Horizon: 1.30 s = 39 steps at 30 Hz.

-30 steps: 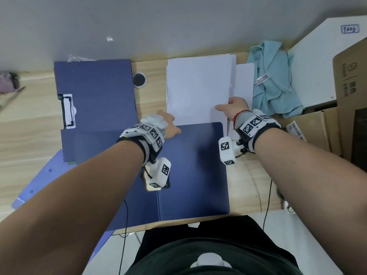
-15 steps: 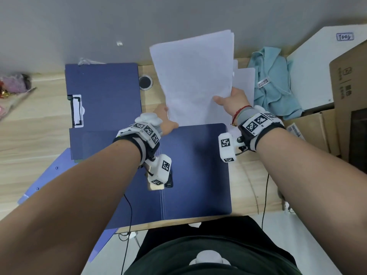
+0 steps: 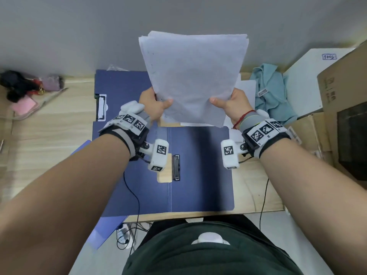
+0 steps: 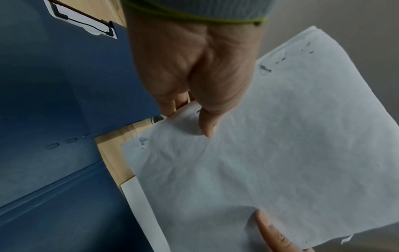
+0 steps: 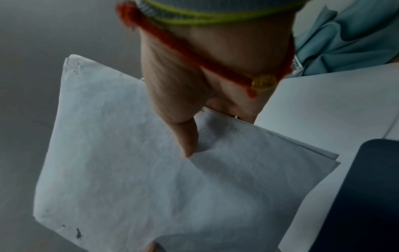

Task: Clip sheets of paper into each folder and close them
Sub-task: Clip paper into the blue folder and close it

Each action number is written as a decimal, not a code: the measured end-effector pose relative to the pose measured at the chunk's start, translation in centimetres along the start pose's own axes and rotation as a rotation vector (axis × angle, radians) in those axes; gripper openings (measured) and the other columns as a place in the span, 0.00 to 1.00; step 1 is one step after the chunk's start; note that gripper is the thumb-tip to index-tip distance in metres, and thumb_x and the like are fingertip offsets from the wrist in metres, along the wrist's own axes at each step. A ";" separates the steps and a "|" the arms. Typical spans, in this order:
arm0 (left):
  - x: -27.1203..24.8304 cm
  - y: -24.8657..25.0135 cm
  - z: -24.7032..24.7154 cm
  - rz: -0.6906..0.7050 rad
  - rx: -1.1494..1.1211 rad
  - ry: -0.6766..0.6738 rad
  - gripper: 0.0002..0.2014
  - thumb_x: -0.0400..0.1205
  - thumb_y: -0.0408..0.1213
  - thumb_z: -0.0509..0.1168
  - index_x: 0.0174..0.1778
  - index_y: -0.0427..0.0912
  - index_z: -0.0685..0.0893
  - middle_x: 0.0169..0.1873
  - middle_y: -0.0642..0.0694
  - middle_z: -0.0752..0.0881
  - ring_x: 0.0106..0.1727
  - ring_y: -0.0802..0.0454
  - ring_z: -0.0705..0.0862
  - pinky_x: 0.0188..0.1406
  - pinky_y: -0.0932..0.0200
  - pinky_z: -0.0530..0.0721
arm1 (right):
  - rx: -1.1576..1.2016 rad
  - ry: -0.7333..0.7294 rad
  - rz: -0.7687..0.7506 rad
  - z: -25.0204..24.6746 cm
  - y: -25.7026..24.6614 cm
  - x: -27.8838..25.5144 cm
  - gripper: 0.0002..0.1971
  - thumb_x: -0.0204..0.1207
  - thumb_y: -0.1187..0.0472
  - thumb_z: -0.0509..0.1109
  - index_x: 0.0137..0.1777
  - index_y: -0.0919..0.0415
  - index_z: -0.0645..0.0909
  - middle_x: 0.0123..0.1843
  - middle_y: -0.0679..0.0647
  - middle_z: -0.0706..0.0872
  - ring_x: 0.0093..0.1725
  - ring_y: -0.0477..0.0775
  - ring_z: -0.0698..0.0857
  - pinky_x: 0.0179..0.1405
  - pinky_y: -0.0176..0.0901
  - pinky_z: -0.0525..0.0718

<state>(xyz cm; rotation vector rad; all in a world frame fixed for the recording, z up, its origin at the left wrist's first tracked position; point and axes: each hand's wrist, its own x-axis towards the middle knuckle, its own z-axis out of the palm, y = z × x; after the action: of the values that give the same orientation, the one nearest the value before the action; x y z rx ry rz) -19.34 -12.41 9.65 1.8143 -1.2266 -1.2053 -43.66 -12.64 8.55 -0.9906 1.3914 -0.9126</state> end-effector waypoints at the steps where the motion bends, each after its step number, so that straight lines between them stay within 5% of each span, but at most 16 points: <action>1: -0.3 0.0 -0.2 0.001 -0.003 -0.002 0.19 0.76 0.28 0.75 0.63 0.35 0.84 0.53 0.46 0.87 0.52 0.53 0.86 0.52 0.61 0.84 | 0.005 0.000 0.011 -0.1 0.2 -0.1 0.16 0.71 0.75 0.76 0.55 0.59 0.86 0.51 0.50 0.91 0.54 0.52 0.89 0.63 0.48 0.85; 8: -3.0 -1.3 -0.2 0.003 0.022 -0.043 0.21 0.74 0.32 0.77 0.63 0.35 0.85 0.57 0.41 0.89 0.57 0.46 0.88 0.61 0.47 0.86 | -0.055 0.007 0.030 -0.5 2.2 -2.6 0.16 0.68 0.76 0.77 0.49 0.57 0.87 0.50 0.53 0.91 0.50 0.52 0.90 0.61 0.48 0.86; 21: -5.3 -1.0 0.7 -0.037 -0.101 -0.174 0.29 0.70 0.24 0.79 0.66 0.41 0.80 0.61 0.41 0.87 0.62 0.44 0.87 0.66 0.43 0.84 | -0.011 0.043 0.109 -2.3 3.8 -4.9 0.15 0.64 0.73 0.82 0.46 0.55 0.88 0.43 0.42 0.93 0.45 0.46 0.91 0.55 0.46 0.87; 24: -5.3 -0.5 1.1 -0.035 -0.110 -0.149 0.23 0.71 0.24 0.78 0.59 0.43 0.81 0.58 0.41 0.88 0.60 0.42 0.88 0.64 0.40 0.85 | 0.020 0.048 0.112 -2.5 3.7 -5.0 0.15 0.63 0.72 0.83 0.45 0.56 0.88 0.46 0.46 0.93 0.49 0.52 0.91 0.59 0.50 0.87; 27: -5.3 -0.5 1.3 -0.016 -0.042 -0.112 0.24 0.69 0.35 0.79 0.60 0.40 0.83 0.57 0.42 0.89 0.58 0.43 0.89 0.62 0.40 0.86 | 0.048 0.043 0.101 -2.5 3.7 -5.3 0.14 0.65 0.73 0.82 0.47 0.57 0.88 0.50 0.53 0.92 0.52 0.55 0.90 0.62 0.52 0.86; 39: -5.4 -0.9 2.4 -0.032 0.016 -0.085 0.22 0.74 0.32 0.77 0.64 0.35 0.84 0.59 0.40 0.89 0.60 0.42 0.88 0.65 0.40 0.84 | 0.047 0.037 0.127 -2.8 4.2 -5.1 0.14 0.69 0.70 0.81 0.53 0.62 0.86 0.56 0.60 0.90 0.55 0.58 0.89 0.66 0.54 0.84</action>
<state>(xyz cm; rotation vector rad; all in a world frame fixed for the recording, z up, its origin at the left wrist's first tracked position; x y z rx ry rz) -22.01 -7.13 9.79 1.8171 -1.2619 -1.3060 -46.65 -6.44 6.57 -0.8437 1.4408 -0.8682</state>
